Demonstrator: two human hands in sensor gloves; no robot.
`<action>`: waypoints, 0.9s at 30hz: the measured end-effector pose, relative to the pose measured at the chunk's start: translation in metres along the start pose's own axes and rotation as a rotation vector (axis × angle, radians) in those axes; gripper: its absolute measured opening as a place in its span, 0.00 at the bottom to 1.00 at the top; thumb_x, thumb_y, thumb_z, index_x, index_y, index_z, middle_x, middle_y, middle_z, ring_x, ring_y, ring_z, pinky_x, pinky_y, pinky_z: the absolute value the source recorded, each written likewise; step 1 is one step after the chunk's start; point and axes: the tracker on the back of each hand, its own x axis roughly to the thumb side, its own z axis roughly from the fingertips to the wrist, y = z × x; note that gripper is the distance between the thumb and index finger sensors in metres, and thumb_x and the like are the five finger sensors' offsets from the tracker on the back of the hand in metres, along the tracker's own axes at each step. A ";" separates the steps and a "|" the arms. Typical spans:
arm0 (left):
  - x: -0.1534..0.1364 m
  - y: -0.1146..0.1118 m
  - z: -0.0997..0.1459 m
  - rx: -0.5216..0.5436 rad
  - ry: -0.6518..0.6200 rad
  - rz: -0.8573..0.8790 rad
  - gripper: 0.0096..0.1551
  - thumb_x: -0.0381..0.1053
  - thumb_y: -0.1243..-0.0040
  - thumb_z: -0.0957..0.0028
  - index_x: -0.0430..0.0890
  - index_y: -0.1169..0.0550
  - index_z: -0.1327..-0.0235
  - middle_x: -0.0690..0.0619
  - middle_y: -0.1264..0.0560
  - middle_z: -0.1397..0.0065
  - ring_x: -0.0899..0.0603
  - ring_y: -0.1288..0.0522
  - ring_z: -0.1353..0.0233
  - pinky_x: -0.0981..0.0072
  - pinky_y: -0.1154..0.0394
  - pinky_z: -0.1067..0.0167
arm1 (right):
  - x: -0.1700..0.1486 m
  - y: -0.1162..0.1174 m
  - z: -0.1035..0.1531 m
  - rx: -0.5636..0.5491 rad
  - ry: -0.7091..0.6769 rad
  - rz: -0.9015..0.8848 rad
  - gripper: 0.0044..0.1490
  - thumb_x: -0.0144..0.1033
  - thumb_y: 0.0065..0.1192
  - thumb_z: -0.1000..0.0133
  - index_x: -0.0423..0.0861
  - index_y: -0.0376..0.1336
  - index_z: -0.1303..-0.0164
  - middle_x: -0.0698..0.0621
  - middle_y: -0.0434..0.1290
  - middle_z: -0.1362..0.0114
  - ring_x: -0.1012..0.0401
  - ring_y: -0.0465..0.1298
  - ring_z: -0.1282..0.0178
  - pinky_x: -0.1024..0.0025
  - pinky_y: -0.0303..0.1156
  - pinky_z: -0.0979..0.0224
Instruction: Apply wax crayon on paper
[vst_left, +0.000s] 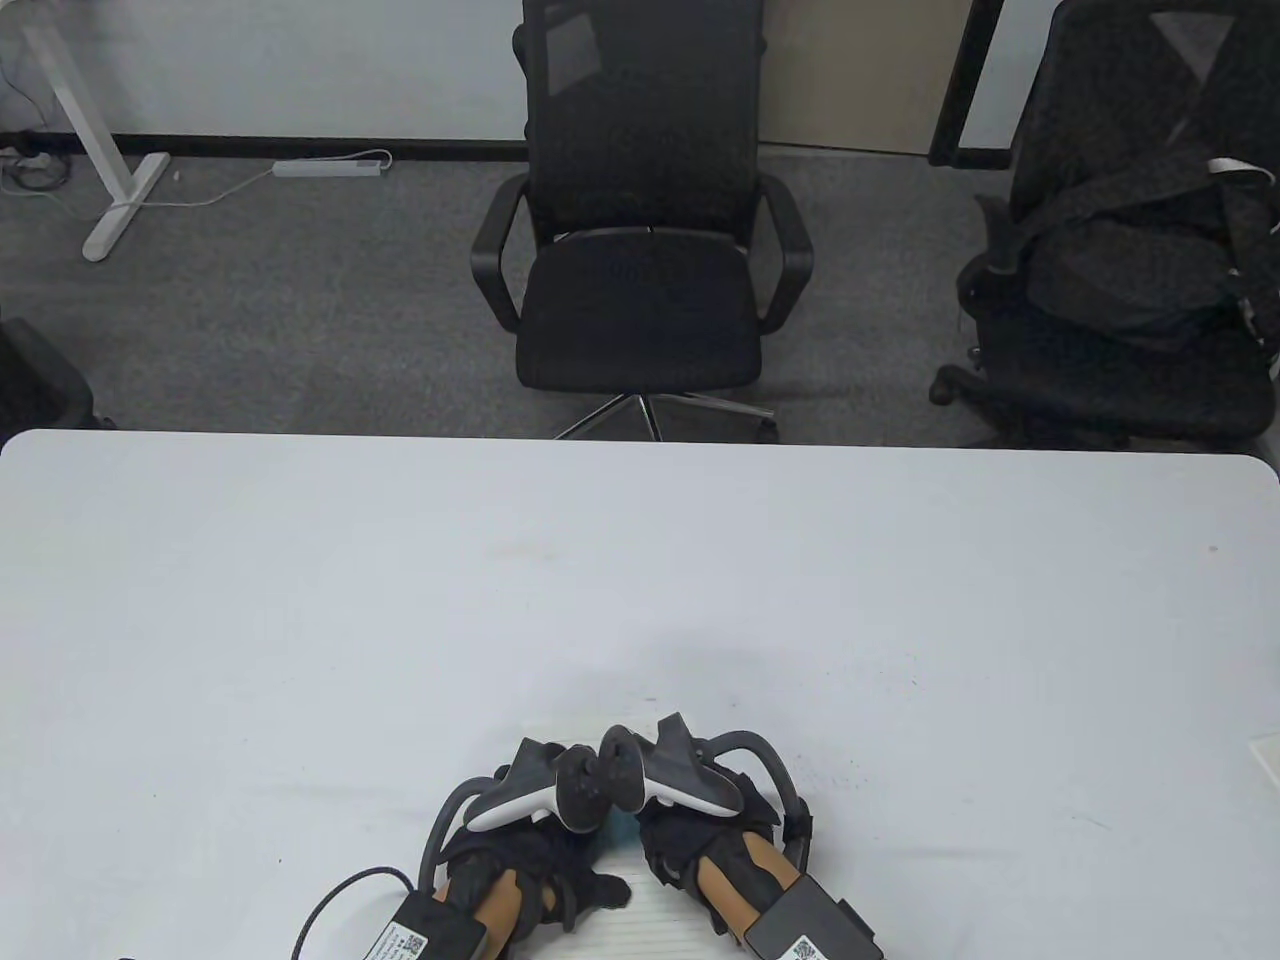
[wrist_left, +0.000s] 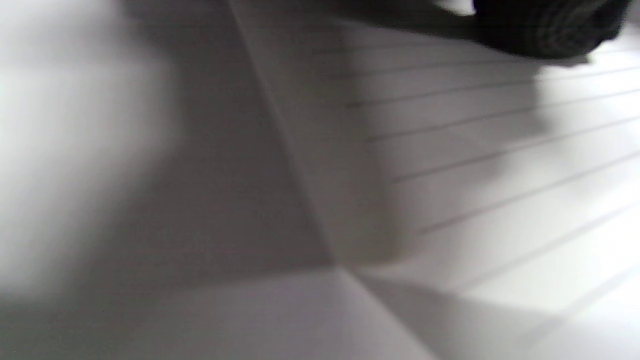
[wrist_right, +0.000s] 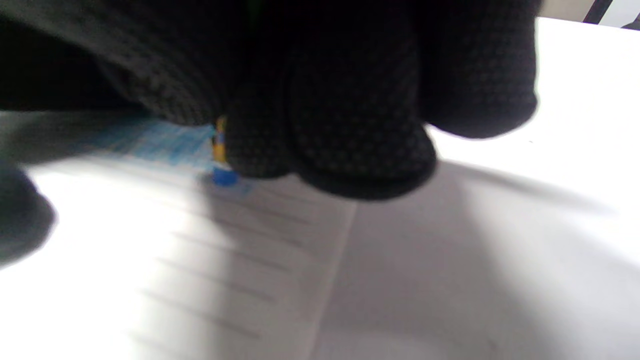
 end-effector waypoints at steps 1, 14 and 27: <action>0.000 0.000 0.000 0.000 0.000 0.000 0.66 0.81 0.45 0.58 0.61 0.69 0.25 0.58 0.76 0.23 0.43 0.75 0.19 0.34 0.68 0.27 | 0.000 0.000 -0.001 -0.004 0.001 -0.002 0.25 0.45 0.69 0.55 0.53 0.74 0.48 0.50 0.83 0.55 0.60 0.85 0.65 0.60 0.83 0.50; 0.000 0.000 0.000 -0.001 0.000 -0.001 0.66 0.81 0.45 0.58 0.61 0.69 0.26 0.58 0.76 0.23 0.43 0.75 0.19 0.34 0.68 0.27 | -0.003 0.000 0.000 -0.036 0.017 -0.008 0.25 0.45 0.68 0.55 0.53 0.74 0.47 0.50 0.83 0.54 0.60 0.85 0.64 0.60 0.83 0.50; 0.000 0.000 0.000 -0.001 0.000 -0.001 0.66 0.81 0.45 0.58 0.61 0.69 0.26 0.58 0.76 0.23 0.43 0.75 0.19 0.34 0.68 0.27 | -0.004 0.001 -0.001 -0.119 0.045 0.013 0.25 0.45 0.68 0.55 0.53 0.74 0.48 0.49 0.83 0.54 0.60 0.85 0.65 0.60 0.83 0.50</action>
